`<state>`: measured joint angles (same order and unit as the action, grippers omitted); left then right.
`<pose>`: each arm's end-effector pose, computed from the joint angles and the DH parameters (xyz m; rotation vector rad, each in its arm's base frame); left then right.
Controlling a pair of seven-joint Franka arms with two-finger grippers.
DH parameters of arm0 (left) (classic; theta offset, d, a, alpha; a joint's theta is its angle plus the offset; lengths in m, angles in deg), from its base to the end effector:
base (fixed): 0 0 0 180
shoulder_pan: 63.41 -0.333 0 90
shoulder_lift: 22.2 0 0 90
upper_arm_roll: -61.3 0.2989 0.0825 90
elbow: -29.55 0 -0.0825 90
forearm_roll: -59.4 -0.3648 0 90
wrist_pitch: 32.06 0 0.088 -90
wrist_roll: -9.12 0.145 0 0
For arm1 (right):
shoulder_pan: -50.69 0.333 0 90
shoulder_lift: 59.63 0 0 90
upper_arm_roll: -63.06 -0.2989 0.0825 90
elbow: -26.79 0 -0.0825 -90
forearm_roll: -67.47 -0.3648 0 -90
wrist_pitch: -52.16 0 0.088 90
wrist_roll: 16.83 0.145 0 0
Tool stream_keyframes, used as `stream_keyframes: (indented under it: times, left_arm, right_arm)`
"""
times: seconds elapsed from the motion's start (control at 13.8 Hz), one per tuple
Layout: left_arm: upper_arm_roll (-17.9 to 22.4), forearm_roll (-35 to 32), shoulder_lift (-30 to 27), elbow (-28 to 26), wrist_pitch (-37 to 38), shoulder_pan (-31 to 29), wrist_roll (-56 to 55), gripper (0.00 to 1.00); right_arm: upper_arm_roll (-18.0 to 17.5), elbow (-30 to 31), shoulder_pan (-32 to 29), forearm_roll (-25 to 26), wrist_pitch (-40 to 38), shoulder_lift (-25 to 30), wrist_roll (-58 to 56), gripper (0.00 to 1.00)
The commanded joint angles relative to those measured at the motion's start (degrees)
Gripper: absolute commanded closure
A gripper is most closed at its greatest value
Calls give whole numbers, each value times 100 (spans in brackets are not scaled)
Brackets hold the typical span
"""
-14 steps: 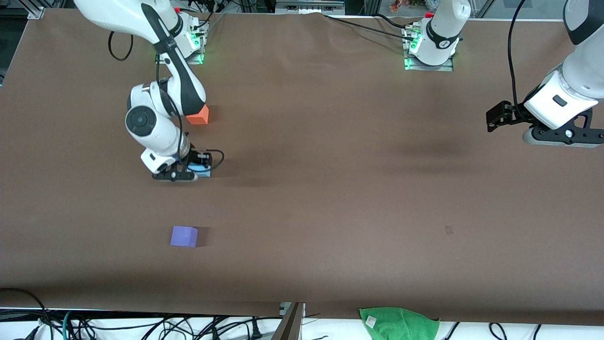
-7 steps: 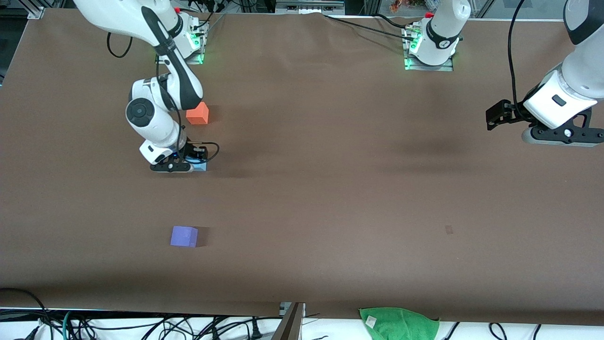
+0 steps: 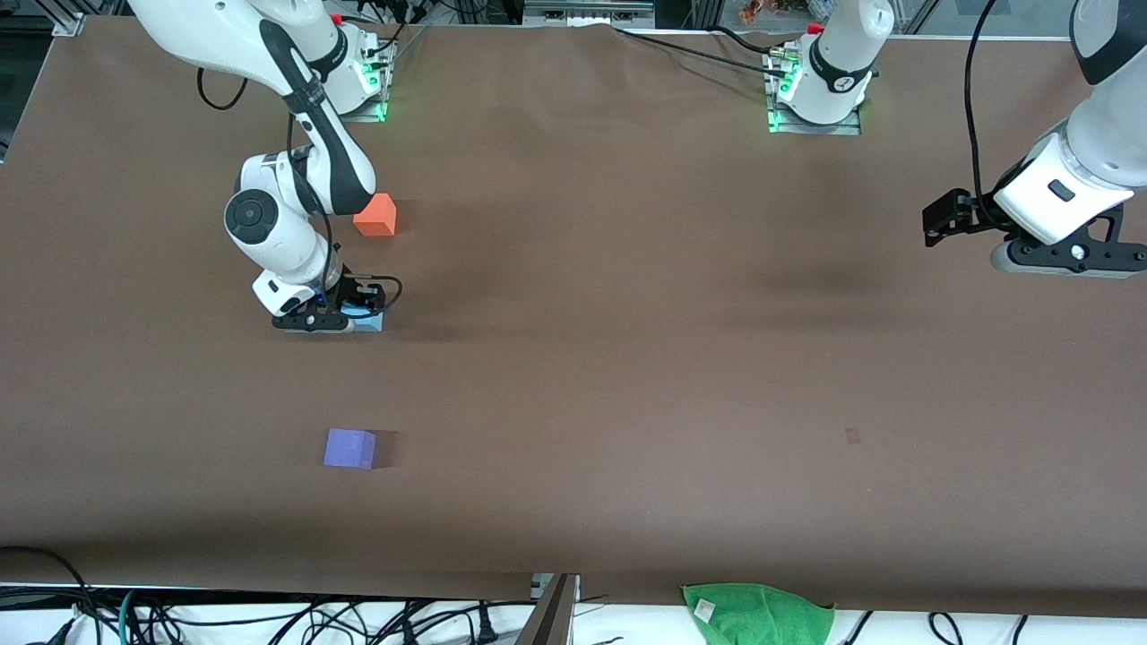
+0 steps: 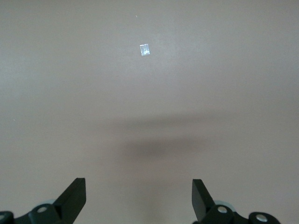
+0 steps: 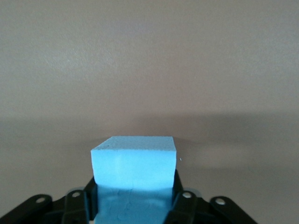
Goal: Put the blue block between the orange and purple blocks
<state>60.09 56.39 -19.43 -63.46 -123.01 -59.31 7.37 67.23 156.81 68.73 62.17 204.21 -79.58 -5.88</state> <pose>0.5420 -0.0426 0.5212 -3.0809 0.1005 0.1249 0.5121 0.1237 0.1701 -3.1131 0.0391 -0.0511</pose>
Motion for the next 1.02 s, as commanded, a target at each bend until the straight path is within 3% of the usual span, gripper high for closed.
stream_keyframes:
  times: [0.0,0.36,0.51,0.65,0.95]
  left_arm:
    - [7,99,31,143,148,-40,-27,0]
    - [7,108,22,143,209,-32,-27,0]
    - [7,116,31,143,209,-40,-27,0]
    - [7,117,22,143,209,-40,-27,0]
    - [7,117,22,143,218,-40,-27,0]
  right_arm:
    - [-31,-483,-46,-164,-383,-1,-84,0]
    - [171,-2382,-37,-156,-3090,306,241,0]
    - [267,-2516,-37,-86,-3365,656,180,0]
    - [697,-2490,-37,-68,-3549,1034,-214,0]
    - [813,-2953,-37,-33,-4671,1616,-462,0]
